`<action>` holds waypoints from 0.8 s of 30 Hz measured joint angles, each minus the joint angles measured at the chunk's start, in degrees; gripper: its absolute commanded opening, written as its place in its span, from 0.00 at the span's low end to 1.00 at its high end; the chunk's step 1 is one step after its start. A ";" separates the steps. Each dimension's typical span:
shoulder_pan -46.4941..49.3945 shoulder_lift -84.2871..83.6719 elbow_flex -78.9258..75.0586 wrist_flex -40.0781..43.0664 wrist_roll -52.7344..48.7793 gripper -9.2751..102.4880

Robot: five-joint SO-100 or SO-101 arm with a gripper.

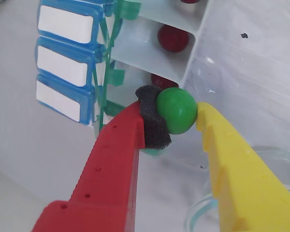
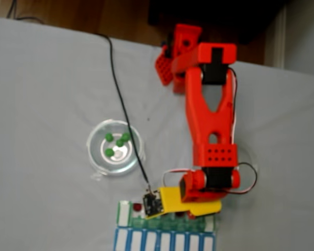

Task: Sort medicines into box.

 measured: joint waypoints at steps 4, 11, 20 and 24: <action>-0.18 -2.29 -1.67 -0.26 0.00 0.09; -0.26 -3.96 -4.39 -1.05 0.00 0.09; -1.85 -4.04 -4.57 -1.05 0.70 0.09; -2.29 -4.04 -4.57 -1.05 1.41 0.09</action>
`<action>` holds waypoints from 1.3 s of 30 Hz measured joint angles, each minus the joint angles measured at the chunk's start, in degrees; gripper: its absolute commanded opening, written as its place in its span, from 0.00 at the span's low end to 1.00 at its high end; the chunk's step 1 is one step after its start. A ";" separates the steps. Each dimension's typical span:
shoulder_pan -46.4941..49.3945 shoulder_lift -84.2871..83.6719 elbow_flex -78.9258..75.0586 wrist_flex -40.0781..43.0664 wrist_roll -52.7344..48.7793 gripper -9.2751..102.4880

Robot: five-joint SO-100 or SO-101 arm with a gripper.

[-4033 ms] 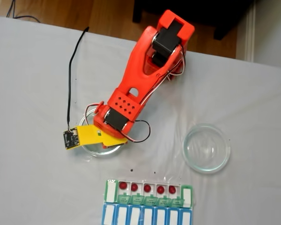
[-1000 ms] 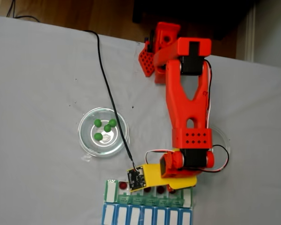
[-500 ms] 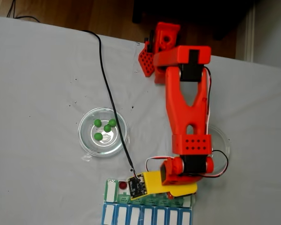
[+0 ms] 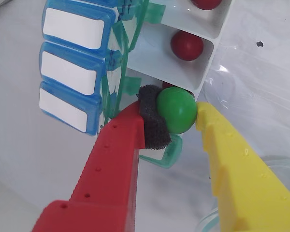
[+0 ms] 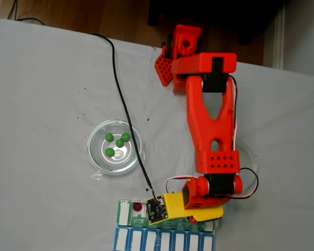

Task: Sort medicines into box.

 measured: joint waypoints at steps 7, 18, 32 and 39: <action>0.00 0.00 -0.09 1.05 0.53 0.09; -0.18 -2.02 -0.09 3.87 0.35 0.09; 0.70 -7.03 -7.91 3.96 1.41 0.09; 0.70 -7.47 -8.88 3.96 2.11 0.09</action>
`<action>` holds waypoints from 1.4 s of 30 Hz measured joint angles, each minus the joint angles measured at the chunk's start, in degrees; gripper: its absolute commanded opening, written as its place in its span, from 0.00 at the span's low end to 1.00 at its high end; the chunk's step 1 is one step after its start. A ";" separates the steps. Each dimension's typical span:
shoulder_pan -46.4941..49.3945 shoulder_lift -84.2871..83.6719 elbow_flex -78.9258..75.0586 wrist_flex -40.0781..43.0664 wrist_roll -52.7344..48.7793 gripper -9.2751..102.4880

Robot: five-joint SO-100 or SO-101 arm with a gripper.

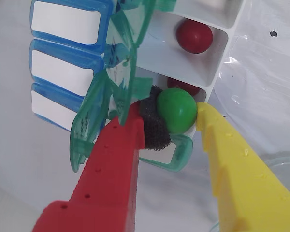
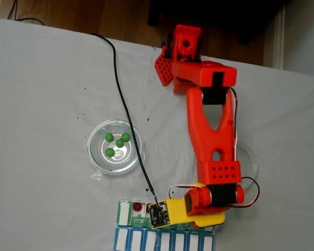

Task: Sort medicines into box.

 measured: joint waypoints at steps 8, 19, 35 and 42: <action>0.00 -2.20 -2.20 0.00 0.62 0.12; 0.00 -3.08 -3.25 0.70 0.62 0.30; 0.00 -1.32 -2.55 4.57 -0.26 0.25; 2.11 -0.35 -4.31 12.22 -2.11 0.09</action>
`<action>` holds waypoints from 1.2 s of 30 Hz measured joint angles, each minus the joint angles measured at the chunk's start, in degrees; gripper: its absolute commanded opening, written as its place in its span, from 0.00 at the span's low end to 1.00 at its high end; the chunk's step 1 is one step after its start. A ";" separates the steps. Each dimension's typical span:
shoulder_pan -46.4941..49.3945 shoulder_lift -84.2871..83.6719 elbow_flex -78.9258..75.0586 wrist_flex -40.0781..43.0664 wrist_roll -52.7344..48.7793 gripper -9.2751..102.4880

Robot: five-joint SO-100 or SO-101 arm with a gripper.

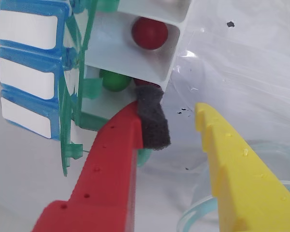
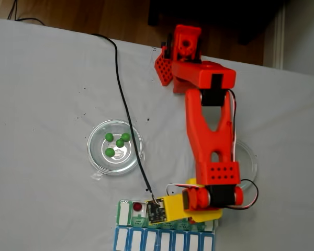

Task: Sort medicines into box.

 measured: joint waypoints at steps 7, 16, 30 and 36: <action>4.48 4.31 -3.16 6.15 -1.67 0.09; 11.34 10.90 -1.41 10.46 -8.26 0.09; 19.95 23.64 15.29 10.37 -21.71 0.09; 24.08 24.61 19.16 7.82 -28.12 0.09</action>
